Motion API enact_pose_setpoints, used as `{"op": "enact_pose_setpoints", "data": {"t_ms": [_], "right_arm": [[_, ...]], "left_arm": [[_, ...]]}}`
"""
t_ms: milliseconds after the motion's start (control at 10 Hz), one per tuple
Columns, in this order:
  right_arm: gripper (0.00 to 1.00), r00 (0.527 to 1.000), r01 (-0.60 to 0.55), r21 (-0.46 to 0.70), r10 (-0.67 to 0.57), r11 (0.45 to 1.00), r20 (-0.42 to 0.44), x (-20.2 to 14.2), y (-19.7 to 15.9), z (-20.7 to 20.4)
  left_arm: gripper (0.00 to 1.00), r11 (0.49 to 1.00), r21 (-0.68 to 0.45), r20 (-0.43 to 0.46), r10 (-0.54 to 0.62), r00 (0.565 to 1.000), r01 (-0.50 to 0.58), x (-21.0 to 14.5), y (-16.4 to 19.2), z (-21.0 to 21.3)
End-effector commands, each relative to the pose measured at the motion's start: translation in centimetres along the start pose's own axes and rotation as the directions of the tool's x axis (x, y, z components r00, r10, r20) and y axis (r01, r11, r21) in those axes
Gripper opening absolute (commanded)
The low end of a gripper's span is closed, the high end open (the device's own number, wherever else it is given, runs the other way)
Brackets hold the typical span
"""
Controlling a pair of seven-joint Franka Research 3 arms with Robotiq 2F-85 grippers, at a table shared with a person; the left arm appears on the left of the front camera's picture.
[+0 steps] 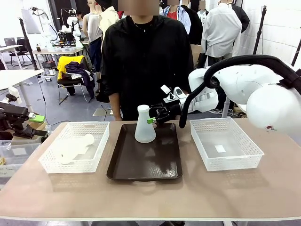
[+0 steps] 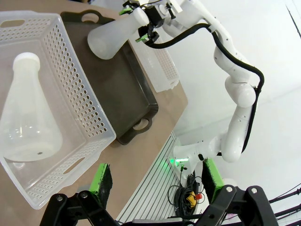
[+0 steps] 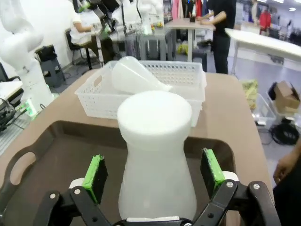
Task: Prepare the laboratory tools.
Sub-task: Place the picked Big flask upright in the Handle tray as instructed by the person.
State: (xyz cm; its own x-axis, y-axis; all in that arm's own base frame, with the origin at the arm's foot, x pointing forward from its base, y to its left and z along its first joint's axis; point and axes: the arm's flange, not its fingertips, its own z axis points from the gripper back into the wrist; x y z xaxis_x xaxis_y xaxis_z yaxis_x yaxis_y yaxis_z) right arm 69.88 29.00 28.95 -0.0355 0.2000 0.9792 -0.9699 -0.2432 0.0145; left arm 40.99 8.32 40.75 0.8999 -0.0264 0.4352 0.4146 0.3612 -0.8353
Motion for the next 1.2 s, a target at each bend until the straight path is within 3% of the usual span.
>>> {"op": "enact_pose_setpoints", "data": {"t_ms": [0,100,200,300,1100], "right_arm": [[1.00,0.995,0.031,-0.042,-0.035,0.999,-0.092,1.0,1.3,0.1],[1.00,0.992,0.049,-0.036,-0.053,0.998,-0.117,1.3,1.2,0.2],[1.00,0.940,0.172,0.012,-0.161,0.985,-0.300,1.8,0.4,-1.5],[1.00,0.997,0.010,-0.029,-0.012,1.000,-0.075,0.9,0.1,0.2],[1.00,0.997,0.010,-0.029,-0.012,1.000,-0.075,0.9,0.1,0.2]], "left_arm": [[1.00,1.000,0.000,0.001,-0.002,1.000,0.002,0.0,-0.1,0.1],[1.00,1.000,0.000,0.001,-0.002,1.000,0.002,0.0,-0.1,0.1],[1.00,1.000,0.000,0.001,-0.002,1.000,0.002,0.0,-0.1,0.1],[1.00,1.000,0.000,0.001,-0.002,1.000,0.002,0.0,-0.1,0.1],[1.00,1.000,0.000,0.001,-0.002,1.000,0.002,0.0,-0.1,0.1]]}}
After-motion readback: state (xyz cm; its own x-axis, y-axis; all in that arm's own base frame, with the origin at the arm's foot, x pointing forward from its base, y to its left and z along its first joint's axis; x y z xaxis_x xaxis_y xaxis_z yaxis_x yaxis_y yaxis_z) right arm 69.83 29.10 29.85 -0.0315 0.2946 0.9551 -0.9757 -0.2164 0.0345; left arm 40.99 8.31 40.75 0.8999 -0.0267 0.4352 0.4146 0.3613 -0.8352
